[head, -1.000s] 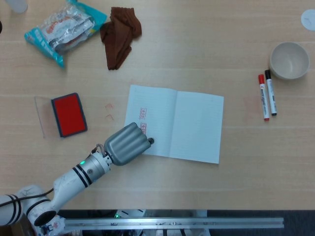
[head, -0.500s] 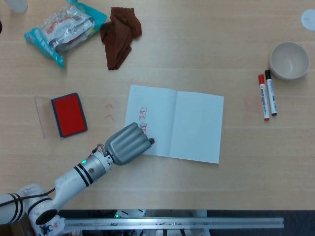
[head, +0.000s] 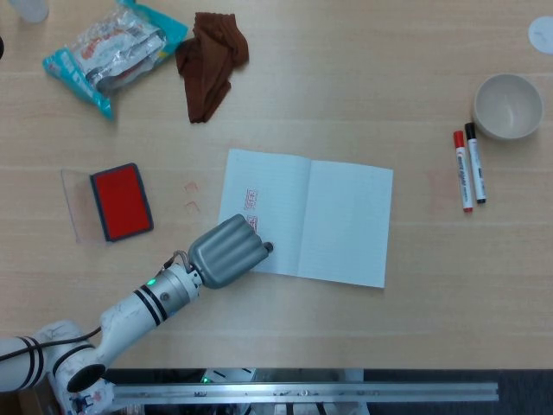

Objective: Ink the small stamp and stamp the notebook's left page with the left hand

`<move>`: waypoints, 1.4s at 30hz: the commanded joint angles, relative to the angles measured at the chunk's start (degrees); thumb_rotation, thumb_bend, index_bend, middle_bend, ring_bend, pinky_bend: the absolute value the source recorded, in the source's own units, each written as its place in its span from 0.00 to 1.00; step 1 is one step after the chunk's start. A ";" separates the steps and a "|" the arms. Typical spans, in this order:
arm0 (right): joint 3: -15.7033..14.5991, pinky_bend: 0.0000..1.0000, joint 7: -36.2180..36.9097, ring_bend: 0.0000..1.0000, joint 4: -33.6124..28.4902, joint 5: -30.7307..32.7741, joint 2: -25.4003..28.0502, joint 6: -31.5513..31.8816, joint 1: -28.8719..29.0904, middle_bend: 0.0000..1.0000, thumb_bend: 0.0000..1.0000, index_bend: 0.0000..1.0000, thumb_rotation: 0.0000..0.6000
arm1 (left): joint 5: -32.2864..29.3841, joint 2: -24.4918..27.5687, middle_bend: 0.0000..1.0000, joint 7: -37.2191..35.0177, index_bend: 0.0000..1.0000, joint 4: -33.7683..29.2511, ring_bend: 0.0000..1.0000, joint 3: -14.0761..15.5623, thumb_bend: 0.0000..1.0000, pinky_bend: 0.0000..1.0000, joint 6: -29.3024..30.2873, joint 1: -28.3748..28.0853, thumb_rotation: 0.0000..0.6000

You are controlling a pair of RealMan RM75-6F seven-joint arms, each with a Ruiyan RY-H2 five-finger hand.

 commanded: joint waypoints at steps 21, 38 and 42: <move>0.20 0.54 0.85 0.50 0.67 -0.02 -0.11 0.16 -0.23 0.47 0.22 0.34 1.00 | -0.69 1.09 1.00 1.98 0.57 -1.84 1.00 -0.87 0.35 1.00 1.28 -0.46 1.00; 0.42 0.54 0.28 0.50 0.19 -0.86 -1.00 -0.92 1.09 0.47 0.22 0.34 1.00 | 1.74 9.21 1.00 -0.04 0.57 -5.42 1.00 0.03 0.35 1.00 8.90 2.53 1.00; 0.36 0.54 -0.01 0.50 -0.14 -1.00 -0.96 -0.87 1.14 0.47 0.22 0.34 1.00 | 1.92 8.86 1.00 -0.80 0.57 -3.02 1.00 1.29 0.35 1.00 8.97 3.56 1.00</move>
